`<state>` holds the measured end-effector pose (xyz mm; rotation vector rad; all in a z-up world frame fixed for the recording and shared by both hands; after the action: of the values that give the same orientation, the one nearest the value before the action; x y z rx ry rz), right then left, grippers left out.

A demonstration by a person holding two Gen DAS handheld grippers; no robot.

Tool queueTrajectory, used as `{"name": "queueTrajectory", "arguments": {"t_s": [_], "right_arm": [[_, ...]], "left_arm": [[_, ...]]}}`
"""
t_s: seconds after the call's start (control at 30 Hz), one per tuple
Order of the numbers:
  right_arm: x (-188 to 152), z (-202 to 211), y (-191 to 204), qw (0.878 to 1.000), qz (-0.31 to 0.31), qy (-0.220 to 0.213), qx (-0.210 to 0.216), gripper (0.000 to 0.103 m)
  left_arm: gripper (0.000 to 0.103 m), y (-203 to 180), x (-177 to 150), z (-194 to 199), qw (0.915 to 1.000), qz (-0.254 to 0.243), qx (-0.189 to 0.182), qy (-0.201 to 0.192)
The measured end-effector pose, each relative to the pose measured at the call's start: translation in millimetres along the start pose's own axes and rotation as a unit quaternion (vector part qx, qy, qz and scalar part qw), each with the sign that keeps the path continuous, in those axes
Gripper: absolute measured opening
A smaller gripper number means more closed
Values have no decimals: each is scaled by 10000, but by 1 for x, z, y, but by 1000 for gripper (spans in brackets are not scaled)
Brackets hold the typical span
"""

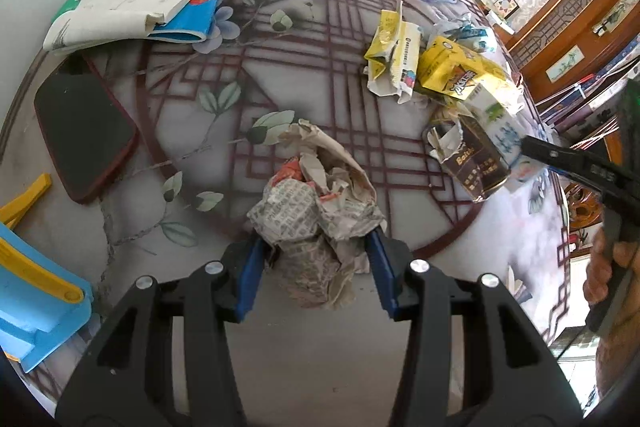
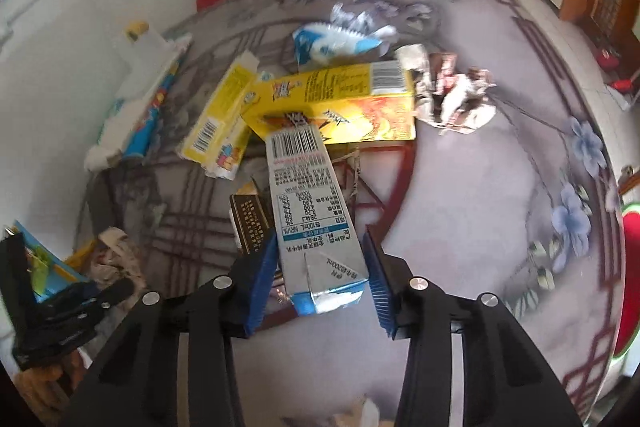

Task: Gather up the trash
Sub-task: 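Grasp the white-and-blue milk carton with the right gripper and lift it, then carry the crumpled newspaper and milk carton over to the red bin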

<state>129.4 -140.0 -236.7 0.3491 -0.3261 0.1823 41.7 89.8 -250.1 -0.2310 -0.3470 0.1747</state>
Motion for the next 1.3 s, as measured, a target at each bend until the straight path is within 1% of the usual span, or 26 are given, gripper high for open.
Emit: {"name": "queueTrajectory", "arguments": {"t_s": [0.1, 0.23, 0.43, 0.53, 0.63, 0.67, 0.7, 0.77, 0.87, 0.9, 0.93, 0.97, 1.03, 1.3], "right_arm": [[-8, 16, 0, 9999, -63, -123, 35, 39], [-32, 30, -2, 9997, -216, -27, 89, 39], [-71, 14, -5, 9987, -284, 408, -113, 39], [-80, 5, -6, 9978, -346, 532, -166, 41], [-83, 0, -5, 9975, -241, 577, -338, 41], [-83, -2, -4, 9973, -210, 601, -369, 46], [-83, -4, -4, 9971, -186, 628, -393, 55], [-84, -9, -4, 9966, -162, 663, -463, 61], [-85, -12, -4, 9964, -156, 686, -480, 60], [-85, -12, -4, 9963, -139, 681, -502, 52], [-85, -11, -4, 9964, -101, 658, -524, 42], [-84, -10, -3, 9964, -67, 655, -535, 38], [-83, -7, -1, 9971, -56, 588, -481, 37], [-69, 32, 6, 9996, -140, -6, -254, 36]], "left_arm": [[45, -3, 1, -1, 10000, -12, -9, 9], [45, -8, 4, -2, 10000, -53, -36, -13], [45, -20, 2, -9, 9998, -188, -35, 68], [46, -23, 1, -13, 9997, -203, -23, 111], [47, -23, 0, -16, 9996, -246, 20, 156], [47, -23, -2, -17, 9995, -249, 36, 171], [49, -23, -3, -19, 9995, -243, 47, 191], [51, -22, -7, -21, 9995, -207, 47, 241], [54, -22, -13, -24, 9993, -199, 77, 298], [54, -22, -15, -25, 9993, -200, 74, 313], [54, -23, -17, -25, 9993, -202, 63, 324], [53, -23, -17, -25, 9993, -204, 63, 319], [47, -23, -17, -22, 9994, -192, 58, 282], [46, -37, -3, 1, 9997, -234, -59, -95]]}}
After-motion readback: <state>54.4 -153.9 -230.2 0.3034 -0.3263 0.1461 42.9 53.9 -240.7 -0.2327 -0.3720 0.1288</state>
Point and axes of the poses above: each gripper's, at about its wrist camera, not at the fingertips, and z roughly against the way its jaws point, y to its left, x to its top, the point moved 8 cm from there along -z, roughly the way its jaws point, and after that the axes turned 4 degrees about y, right-handed, at the moved point
